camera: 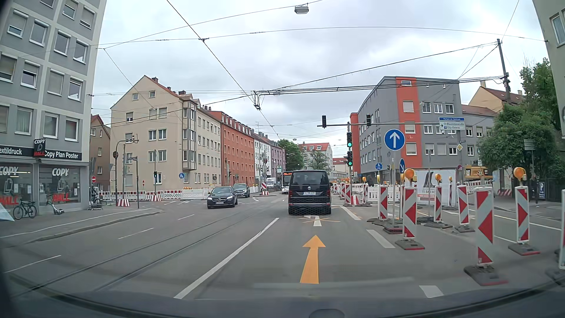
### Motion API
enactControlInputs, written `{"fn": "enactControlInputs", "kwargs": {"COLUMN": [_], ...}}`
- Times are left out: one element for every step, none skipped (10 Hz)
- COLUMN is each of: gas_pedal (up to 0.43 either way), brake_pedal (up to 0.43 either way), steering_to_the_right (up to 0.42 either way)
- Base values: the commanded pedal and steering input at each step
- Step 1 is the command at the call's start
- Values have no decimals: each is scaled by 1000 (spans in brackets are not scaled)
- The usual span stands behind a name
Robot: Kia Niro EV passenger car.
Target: Follow the waypoints while adhering to traffic rules and regulations
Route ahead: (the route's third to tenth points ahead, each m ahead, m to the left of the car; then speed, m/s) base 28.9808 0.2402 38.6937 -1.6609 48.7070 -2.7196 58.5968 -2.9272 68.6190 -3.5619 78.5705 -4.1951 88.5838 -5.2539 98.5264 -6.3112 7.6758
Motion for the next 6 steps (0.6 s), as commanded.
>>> {"fn": "enactControlInputs", "kwargs": {"gas_pedal": [157,157,157,157,157,157], "brake_pedal": [0,0,0,0,0,0], "steering_to_the_right": [20,20,19,18,18,18]}}
